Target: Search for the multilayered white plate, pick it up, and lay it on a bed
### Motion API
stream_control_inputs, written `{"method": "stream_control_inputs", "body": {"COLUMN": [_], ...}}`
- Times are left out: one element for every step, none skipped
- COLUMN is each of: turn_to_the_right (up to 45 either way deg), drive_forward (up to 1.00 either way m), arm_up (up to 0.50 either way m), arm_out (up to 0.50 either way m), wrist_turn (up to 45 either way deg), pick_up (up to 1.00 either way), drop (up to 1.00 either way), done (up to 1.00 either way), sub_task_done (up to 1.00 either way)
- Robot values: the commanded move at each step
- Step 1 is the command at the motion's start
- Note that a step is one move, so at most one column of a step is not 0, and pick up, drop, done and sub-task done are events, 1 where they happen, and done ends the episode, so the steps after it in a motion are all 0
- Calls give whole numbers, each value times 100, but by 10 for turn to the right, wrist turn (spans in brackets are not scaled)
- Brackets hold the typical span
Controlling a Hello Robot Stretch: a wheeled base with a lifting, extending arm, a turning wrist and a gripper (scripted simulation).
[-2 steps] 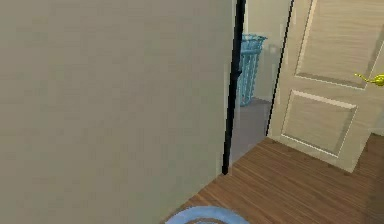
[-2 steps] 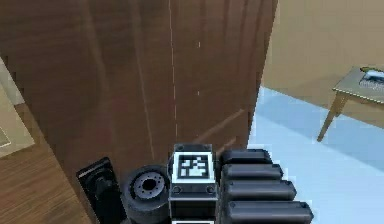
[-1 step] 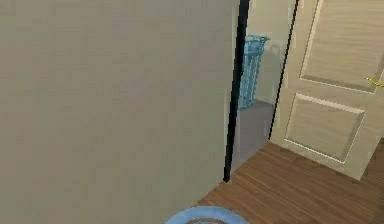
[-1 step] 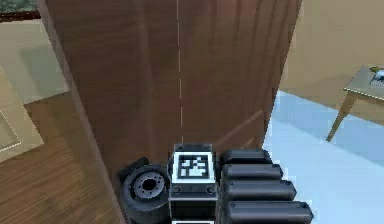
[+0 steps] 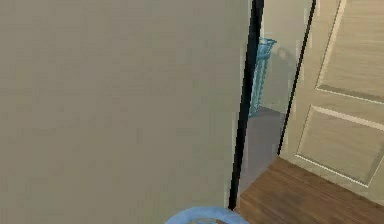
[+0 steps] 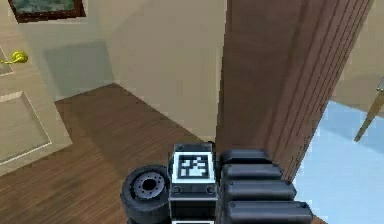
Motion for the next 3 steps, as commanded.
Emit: {"method": "stream_control_inputs", "body": {"turn_to_the_right": [390,0,60], "drive_forward": [0,100,0], "arm_up": [0,0,0], "arm_out": [0,0,0], "wrist_turn": [0,0,0], "pick_up": [0,0,0], "drop": [0,0,0], "done": [0,0,0], "sub_task_done": [0,0,0]}}
